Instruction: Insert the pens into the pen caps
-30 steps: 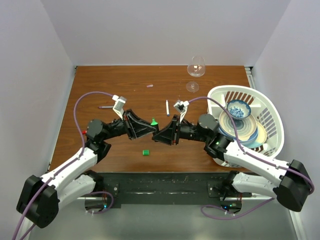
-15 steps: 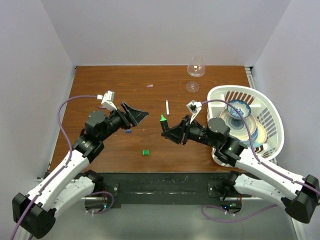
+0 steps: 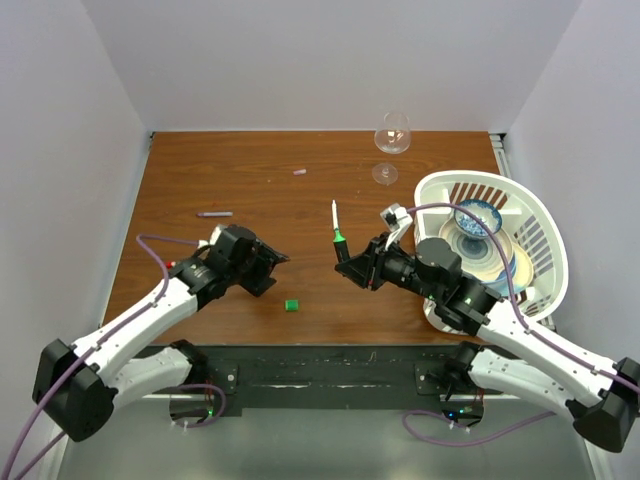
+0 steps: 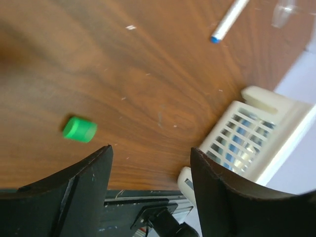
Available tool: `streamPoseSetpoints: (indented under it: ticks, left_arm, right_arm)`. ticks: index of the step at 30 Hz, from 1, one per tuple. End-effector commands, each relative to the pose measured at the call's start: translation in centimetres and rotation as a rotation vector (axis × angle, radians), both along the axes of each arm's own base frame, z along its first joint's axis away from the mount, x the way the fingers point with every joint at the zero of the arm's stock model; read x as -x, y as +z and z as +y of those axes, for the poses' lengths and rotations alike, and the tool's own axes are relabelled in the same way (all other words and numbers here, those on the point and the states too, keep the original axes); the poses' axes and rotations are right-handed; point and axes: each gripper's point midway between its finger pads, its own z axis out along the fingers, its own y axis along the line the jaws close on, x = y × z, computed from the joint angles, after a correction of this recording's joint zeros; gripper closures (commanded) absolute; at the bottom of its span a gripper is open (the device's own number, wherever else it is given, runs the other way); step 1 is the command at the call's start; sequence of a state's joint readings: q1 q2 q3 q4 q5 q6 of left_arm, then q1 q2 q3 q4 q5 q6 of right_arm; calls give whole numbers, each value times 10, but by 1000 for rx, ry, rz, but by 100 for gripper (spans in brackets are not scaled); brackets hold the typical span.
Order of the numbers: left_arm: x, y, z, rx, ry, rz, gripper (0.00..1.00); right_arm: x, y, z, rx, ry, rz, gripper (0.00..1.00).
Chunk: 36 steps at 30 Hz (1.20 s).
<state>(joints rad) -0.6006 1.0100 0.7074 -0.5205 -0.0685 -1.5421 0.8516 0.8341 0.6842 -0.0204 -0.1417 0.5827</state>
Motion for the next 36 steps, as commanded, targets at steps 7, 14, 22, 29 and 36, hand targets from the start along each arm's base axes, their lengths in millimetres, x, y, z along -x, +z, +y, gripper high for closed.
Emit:
streamPoseSetpoints:
  ticks: [7, 14, 22, 29, 36]
  left_arm:
    - [24, -46, -11, 11, 197, 320, 33]
    - [34, -72, -28, -3, 193, 422, 33]
    - [38, -90, -29, -52, 213, 465, 34]
    - [32, -102, -36, -59, 206, 475, 33]
    - [29, -107, -31, -106, 229, 475, 33]
  right_arm:
    - [-8, 22, -25, 39, -97, -112, 100]
    - [-8, 24, -33, 60, -115, -138, 100]
    - [-8, 29, -42, 66, -144, -161, 100]
    - [-9, 28, -44, 73, -152, -167, 100]
    - [-9, 29, -46, 72, -155, -172, 100]
